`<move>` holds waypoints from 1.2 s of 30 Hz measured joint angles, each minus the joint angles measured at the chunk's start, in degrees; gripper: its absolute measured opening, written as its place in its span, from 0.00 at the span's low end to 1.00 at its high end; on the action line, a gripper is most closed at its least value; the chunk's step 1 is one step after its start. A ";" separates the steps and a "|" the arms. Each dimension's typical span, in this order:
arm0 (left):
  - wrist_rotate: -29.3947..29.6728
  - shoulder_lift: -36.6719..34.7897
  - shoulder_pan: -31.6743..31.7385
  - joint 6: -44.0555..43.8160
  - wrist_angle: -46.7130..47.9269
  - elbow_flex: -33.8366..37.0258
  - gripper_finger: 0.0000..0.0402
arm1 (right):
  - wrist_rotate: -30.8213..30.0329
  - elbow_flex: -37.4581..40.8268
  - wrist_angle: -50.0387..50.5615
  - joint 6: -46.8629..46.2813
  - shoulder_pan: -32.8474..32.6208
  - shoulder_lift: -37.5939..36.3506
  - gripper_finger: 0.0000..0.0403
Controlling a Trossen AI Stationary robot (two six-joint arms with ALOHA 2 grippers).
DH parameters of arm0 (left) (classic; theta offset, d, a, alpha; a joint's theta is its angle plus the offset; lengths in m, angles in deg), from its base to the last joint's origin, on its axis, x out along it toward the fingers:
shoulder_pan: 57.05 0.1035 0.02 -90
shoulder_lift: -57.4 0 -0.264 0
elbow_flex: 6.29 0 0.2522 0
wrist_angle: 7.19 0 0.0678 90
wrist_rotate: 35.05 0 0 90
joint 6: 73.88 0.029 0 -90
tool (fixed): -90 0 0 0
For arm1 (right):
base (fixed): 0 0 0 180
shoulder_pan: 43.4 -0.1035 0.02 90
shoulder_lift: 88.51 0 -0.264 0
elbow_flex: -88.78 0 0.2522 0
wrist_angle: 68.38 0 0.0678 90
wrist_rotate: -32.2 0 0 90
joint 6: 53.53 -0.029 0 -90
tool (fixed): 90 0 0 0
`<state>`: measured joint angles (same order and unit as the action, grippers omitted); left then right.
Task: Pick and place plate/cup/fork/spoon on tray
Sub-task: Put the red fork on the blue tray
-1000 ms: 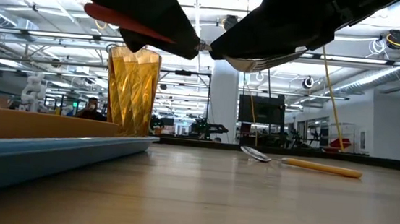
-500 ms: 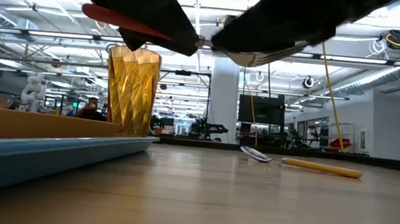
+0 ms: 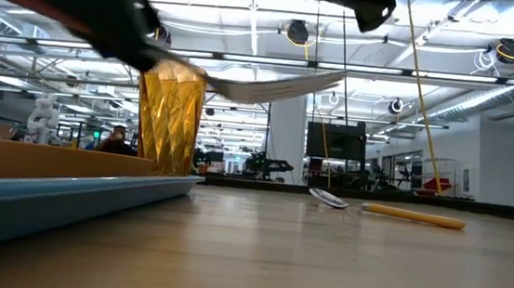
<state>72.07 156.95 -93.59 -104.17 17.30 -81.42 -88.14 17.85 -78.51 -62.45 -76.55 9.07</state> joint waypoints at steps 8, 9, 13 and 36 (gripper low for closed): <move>4.15 0.00 -8.29 -6.56 5.81 0.00 0.17 | -1.61 0.00 0.00 0.76 -0.29 -0.22 0.36; 4.58 0.00 -9.23 -7.13 6.56 0.00 0.17 | -1.67 0.00 -0.15 0.76 -0.20 -0.22 0.36; 6.53 0.00 -12.78 -10.53 10.35 0.00 0.17 | -1.65 0.02 -1.63 0.83 0.09 -0.22 0.36; 12.95 -0.02 -24.14 -27.93 18.24 5.97 0.17 | -4.18 0.04 -2.47 -1.21 0.92 -0.22 0.36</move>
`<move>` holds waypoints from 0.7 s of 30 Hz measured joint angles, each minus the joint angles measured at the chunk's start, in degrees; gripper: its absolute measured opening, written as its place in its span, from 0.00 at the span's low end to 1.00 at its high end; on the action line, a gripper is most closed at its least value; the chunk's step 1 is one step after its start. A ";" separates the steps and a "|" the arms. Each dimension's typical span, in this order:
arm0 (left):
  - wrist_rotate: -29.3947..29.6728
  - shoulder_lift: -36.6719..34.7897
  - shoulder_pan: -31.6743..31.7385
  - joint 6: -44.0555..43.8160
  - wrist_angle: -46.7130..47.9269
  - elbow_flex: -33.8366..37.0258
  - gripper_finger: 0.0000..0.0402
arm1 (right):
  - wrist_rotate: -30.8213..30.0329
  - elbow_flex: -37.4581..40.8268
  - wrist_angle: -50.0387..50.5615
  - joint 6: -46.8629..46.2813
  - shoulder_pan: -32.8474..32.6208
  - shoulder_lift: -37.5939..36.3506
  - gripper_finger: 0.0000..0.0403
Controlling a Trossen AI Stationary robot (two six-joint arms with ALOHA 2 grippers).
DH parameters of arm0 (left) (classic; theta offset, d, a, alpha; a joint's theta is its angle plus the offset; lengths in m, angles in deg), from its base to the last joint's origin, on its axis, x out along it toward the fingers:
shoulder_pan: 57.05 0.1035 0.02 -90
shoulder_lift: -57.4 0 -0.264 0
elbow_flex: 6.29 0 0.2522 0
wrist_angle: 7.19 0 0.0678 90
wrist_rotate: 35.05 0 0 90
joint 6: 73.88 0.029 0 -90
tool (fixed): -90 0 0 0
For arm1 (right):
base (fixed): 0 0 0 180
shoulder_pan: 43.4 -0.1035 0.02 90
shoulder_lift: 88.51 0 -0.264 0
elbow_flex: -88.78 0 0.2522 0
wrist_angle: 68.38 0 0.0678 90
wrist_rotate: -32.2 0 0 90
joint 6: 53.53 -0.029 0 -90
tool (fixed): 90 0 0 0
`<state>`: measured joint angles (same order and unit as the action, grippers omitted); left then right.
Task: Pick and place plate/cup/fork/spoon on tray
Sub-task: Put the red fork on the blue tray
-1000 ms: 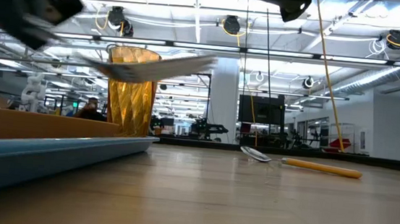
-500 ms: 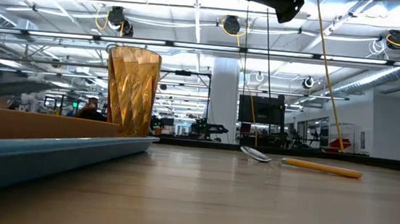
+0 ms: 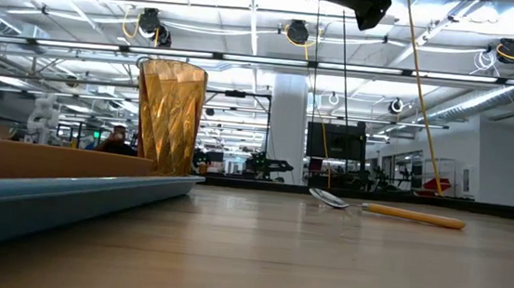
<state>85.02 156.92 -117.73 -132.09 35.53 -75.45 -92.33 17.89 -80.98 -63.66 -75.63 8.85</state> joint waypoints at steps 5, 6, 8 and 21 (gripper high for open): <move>0.04 -0.02 -0.27 -0.02 -3.09 2.57 0.17 | 0.00 0.00 0.02 -0.11 0.00 0.00 0.36; 0.05 -0.01 -0.27 -0.02 -3.17 2.82 0.17 | 0.00 0.00 0.02 -0.11 0.00 0.00 0.36; 0.13 -0.04 -0.37 0.17 -3.43 3.29 0.17 | 0.00 0.00 0.00 -0.11 0.00 0.12 0.36; 0.23 -0.04 -1.58 0.39 -6.54 6.77 0.17 | 0.07 0.02 0.04 -0.76 0.00 0.26 0.36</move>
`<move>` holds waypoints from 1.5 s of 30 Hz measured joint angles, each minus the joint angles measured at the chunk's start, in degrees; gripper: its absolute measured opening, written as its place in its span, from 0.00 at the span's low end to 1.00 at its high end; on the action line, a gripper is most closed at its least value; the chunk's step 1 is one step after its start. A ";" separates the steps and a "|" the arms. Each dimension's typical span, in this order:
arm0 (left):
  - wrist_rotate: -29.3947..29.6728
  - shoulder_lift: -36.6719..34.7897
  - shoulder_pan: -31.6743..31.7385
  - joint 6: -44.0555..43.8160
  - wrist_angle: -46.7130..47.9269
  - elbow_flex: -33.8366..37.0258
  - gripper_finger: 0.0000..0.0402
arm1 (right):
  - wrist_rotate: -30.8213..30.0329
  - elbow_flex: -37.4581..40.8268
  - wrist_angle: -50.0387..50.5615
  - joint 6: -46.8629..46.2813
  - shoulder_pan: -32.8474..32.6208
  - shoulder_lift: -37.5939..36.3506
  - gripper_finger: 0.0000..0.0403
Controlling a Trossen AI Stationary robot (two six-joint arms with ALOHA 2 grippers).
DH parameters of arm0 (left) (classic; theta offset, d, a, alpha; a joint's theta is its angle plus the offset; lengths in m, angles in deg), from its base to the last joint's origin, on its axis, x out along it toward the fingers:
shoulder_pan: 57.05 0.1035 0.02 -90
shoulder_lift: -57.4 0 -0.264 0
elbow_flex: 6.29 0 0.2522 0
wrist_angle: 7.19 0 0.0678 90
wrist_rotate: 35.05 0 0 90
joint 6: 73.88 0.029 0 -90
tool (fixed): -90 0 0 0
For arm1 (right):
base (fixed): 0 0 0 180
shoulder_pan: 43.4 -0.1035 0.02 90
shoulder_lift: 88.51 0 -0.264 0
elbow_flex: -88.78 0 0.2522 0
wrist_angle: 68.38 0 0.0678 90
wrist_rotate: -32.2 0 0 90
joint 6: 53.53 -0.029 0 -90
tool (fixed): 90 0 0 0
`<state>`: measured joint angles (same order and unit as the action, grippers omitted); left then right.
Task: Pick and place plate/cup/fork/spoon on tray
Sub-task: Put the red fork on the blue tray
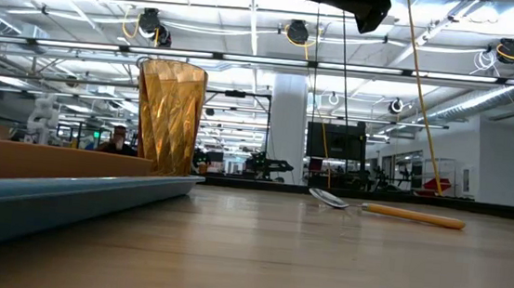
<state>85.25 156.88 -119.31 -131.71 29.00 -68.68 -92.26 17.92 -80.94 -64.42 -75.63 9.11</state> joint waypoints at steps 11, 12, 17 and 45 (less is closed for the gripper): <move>-0.17 0.00 -0.13 -0.21 -0.02 0.00 0.17 | 0.02 0.00 -0.01 0.00 0.00 0.00 0.36; -0.20 0.00 -0.13 -0.21 -0.01 0.00 0.17 | 0.02 0.00 -0.01 0.00 0.00 0.00 0.36; -0.25 0.00 -0.11 -0.19 -0.01 0.00 0.17 | 0.03 0.00 -0.02 0.00 0.00 0.02 0.36; -0.90 0.00 -0.09 -2.09 0.31 0.00 0.17 | 0.07 0.00 -0.02 0.00 -0.02 0.02 0.36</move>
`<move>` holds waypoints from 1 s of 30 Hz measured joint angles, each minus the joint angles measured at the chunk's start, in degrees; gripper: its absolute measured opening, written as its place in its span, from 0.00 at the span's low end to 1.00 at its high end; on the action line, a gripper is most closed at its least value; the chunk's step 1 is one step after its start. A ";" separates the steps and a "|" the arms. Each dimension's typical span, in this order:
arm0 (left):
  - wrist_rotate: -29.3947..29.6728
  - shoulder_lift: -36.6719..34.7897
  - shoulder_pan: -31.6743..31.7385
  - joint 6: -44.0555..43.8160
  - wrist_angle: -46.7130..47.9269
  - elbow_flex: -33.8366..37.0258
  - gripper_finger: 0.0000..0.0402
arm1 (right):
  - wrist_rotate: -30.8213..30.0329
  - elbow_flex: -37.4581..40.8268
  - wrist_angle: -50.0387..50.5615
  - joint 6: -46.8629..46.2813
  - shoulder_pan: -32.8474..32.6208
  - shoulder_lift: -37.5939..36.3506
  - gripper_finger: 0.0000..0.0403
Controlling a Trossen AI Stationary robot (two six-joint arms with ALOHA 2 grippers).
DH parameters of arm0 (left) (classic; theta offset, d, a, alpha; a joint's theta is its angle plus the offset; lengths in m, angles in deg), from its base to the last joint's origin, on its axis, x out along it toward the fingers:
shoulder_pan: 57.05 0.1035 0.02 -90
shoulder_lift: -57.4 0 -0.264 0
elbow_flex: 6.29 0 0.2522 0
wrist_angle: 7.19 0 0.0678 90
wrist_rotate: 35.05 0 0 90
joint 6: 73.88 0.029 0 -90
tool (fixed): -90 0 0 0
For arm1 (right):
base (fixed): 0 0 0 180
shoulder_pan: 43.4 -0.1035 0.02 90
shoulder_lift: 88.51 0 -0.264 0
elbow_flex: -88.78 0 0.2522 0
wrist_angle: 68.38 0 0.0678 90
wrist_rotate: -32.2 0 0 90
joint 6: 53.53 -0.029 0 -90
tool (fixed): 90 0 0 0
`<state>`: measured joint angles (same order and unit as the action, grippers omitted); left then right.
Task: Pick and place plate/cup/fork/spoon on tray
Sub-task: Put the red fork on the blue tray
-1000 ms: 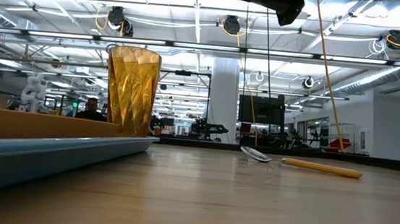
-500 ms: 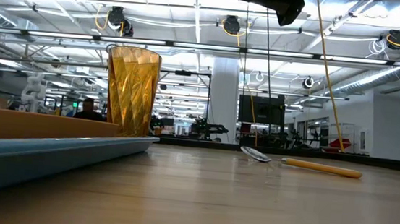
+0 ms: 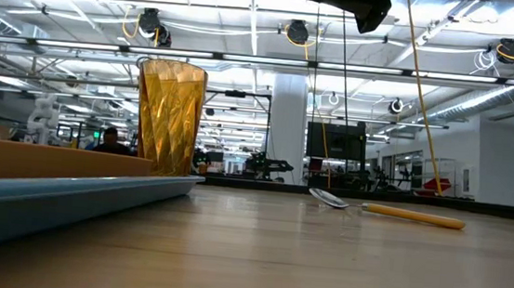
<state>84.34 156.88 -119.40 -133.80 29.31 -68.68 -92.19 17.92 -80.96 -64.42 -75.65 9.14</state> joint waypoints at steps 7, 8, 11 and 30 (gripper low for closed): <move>-0.51 0.00 0.02 0.00 0.36 0.00 0.17 | 0.00 0.00 -0.02 0.00 0.02 0.00 0.36; -0.61 0.00 0.02 -0.04 0.43 0.00 0.17 | 0.00 0.00 -0.06 0.00 0.02 0.00 0.36; -0.66 0.00 0.02 -0.17 0.50 -0.02 0.17 | 0.08 0.00 -0.46 0.00 0.02 0.00 0.36; -0.74 -0.10 0.02 -0.35 0.61 -0.02 0.25 | 0.15 0.00 -0.46 0.02 0.00 0.00 0.36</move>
<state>83.60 156.78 -119.37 -134.15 29.92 -68.70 -92.04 17.92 -81.42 -64.40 -75.65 9.14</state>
